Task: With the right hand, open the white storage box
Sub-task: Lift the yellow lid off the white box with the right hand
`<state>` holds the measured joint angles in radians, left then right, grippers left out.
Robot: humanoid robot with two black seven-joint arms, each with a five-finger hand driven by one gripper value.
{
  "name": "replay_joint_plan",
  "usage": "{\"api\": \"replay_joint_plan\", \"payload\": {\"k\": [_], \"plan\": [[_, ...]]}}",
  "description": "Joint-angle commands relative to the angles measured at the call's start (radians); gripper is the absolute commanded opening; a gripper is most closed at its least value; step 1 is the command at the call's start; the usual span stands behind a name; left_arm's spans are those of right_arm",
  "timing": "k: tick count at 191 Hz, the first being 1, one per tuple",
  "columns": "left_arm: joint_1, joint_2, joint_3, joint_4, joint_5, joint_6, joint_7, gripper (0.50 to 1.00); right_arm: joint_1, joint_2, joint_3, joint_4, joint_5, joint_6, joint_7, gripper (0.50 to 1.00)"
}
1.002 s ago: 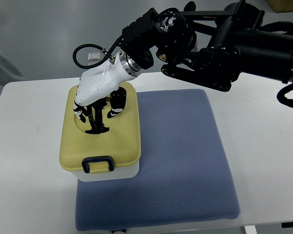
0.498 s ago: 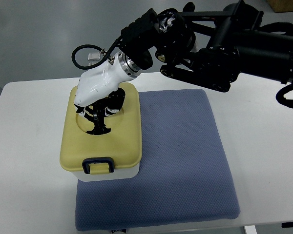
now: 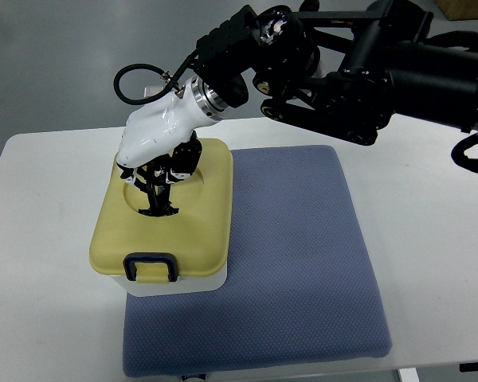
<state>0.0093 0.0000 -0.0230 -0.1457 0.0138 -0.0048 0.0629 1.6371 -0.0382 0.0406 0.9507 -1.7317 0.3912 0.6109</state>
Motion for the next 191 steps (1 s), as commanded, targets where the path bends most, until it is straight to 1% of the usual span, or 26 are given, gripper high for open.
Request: {"api": "replay_joint_plan", "payload": {"k": [1,23,80,106,123,158,174,191], "plan": [[0.0,0.0,0.0,0.0,0.0,0.0,0.0,1.0,0.017,-0.012,0.022,-0.001,0.006,0.0,0.0,0.5],[0.0,0.0,0.0,0.0,0.0,0.0,0.0,1.0,0.02,-0.048,0.064,-0.001,0.006,0.006,0.0,0.5],[0.0,0.0,0.0,0.0,0.0,0.0,0.0,1.0,0.029,-0.155,0.064,-0.007,0.006,-0.009,0.0,0.5],[0.0,0.0,0.0,0.0,0.0,0.0,0.0,1.0,0.02,-0.203,0.065,-0.047,0.006,-0.017,0.0,0.5],[0.0,0.0,0.0,0.0,0.0,-0.001,0.0,1.0,0.012,-0.229,0.064,-0.078,0.006,-0.04,0.0,0.5],[0.0,0.0,0.0,0.0,0.0,-0.001,0.0,1.0,-0.054,-0.298,0.054,-0.11,0.003,-0.058,0.0,0.5],[0.0,0.0,0.0,0.0,0.0,-0.001,0.0,1.0,-0.092,-0.316,0.044,-0.129,0.0,-0.094,0.0,0.5],[0.0,0.0,0.0,0.0,0.0,-0.001,0.0,1.0,-0.141,-0.328,0.044,-0.145,-0.003,-0.11,0.0,0.5]]}}
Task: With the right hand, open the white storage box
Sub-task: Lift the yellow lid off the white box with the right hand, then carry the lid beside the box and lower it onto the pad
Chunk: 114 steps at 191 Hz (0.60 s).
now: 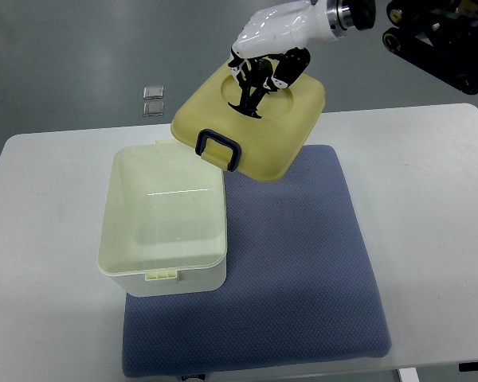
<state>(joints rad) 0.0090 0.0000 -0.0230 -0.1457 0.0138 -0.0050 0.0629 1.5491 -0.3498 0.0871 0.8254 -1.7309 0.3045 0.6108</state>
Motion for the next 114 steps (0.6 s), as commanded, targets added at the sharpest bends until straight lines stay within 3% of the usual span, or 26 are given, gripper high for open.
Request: {"api": "replay_joint_plan", "payload": {"k": [1,114], "plan": [[0.0,0.0,0.0,0.0,0.0,-0.001,0.0,1.0,-0.053,-0.017,-0.003,-0.02,-0.004,-0.024,0.0,0.5],[0.0,0.0,0.0,0.0,0.0,0.0,0.0,1.0,-0.211,-0.029,-0.03,-0.086,-0.015,-0.145,0.0,0.5]]}}
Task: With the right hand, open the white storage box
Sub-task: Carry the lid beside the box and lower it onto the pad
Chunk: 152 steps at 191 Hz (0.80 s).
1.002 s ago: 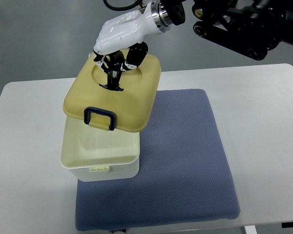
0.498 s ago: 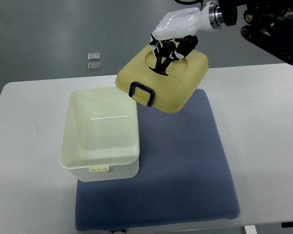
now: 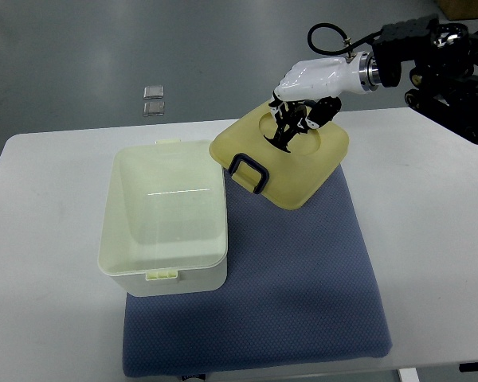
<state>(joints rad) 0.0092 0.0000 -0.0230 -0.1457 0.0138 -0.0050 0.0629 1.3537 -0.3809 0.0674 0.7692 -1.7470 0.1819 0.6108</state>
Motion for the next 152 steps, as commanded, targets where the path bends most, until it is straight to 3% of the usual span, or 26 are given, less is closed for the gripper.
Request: {"api": "replay_joint_plan", "payload": {"k": [1,152], "plan": [[0.0,0.0,0.0,0.0,0.0,0.0,0.0,1.0,-0.019,0.002,-0.012,-0.033,0.001,-0.025,0.0,0.5],[0.0,0.0,0.0,0.0,0.0,-0.001,0.0,1.0,-0.159,0.014,-0.014,-0.053,0.004,-0.082,0.0,0.5]]}}
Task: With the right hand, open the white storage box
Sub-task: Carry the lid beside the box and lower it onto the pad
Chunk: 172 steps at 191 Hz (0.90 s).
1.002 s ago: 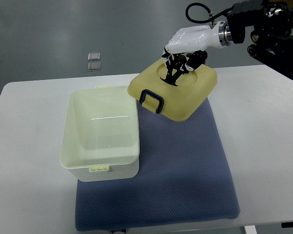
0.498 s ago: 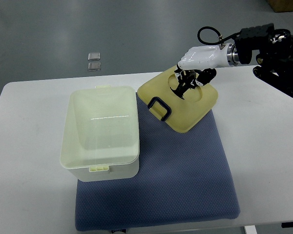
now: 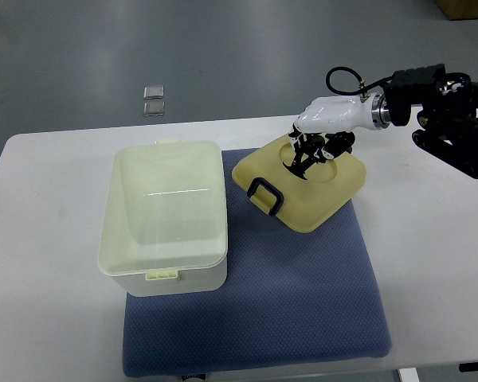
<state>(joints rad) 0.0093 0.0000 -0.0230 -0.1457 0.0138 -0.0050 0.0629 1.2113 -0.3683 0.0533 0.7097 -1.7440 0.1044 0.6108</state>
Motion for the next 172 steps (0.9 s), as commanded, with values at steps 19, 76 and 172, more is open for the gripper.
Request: {"api": "replay_joint_plan", "payload": {"k": [19,76,172], "plan": [[0.0,0.0,0.0,0.0,0.0,0.0,0.0,1.0,-0.024,0.002,0.0,0.016,0.003,-0.005,0.0,0.5],[0.0,0.0,0.0,0.0,0.0,0.0,0.0,1.0,-0.039,0.002,-0.003,0.054,0.011,-0.002,0.0,0.5],[0.0,0.0,0.0,0.0,0.0,0.0,0.0,1.0,-0.044,-0.004,-0.021,0.132,0.012,0.009,0.0,0.5]]}}
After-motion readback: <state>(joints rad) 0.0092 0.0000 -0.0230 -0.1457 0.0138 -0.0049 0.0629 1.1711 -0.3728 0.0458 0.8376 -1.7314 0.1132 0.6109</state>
